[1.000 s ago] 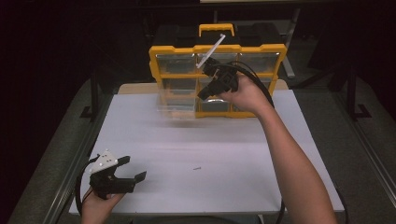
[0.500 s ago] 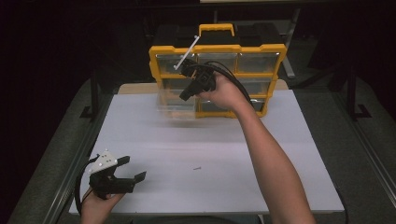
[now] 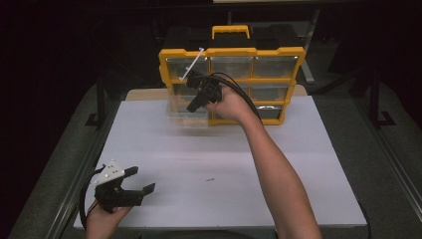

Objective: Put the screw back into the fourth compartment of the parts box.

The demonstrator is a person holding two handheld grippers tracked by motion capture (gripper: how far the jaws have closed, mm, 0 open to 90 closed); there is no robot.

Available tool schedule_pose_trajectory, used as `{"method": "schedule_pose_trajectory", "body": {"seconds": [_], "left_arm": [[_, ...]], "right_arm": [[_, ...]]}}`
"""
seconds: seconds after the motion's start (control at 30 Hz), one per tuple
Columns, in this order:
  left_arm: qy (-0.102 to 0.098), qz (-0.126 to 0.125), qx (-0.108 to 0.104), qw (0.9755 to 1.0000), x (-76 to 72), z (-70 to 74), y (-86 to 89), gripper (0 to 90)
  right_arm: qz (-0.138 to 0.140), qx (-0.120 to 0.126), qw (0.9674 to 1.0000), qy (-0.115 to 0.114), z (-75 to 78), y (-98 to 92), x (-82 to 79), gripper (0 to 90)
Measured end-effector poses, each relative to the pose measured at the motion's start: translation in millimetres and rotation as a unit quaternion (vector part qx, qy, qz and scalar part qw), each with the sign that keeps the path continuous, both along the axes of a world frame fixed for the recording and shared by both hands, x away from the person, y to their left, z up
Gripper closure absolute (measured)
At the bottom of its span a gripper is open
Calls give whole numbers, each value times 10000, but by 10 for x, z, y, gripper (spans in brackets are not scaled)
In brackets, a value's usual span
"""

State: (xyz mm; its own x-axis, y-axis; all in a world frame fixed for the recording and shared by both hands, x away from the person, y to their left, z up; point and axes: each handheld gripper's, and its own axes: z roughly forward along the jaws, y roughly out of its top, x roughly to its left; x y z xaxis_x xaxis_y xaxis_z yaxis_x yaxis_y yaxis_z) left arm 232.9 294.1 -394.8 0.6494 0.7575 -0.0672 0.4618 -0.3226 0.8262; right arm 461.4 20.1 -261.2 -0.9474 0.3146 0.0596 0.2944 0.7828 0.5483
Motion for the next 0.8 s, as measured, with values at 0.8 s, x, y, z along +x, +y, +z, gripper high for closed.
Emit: {"method": "schedule_pose_trajectory", "body": {"seconds": [0.8], "left_arm": [[5,5,-16,10000,4,-3,-24,141]], "right_arm": [[-42,257,9986,-459,281,-526,-290,718]]}}
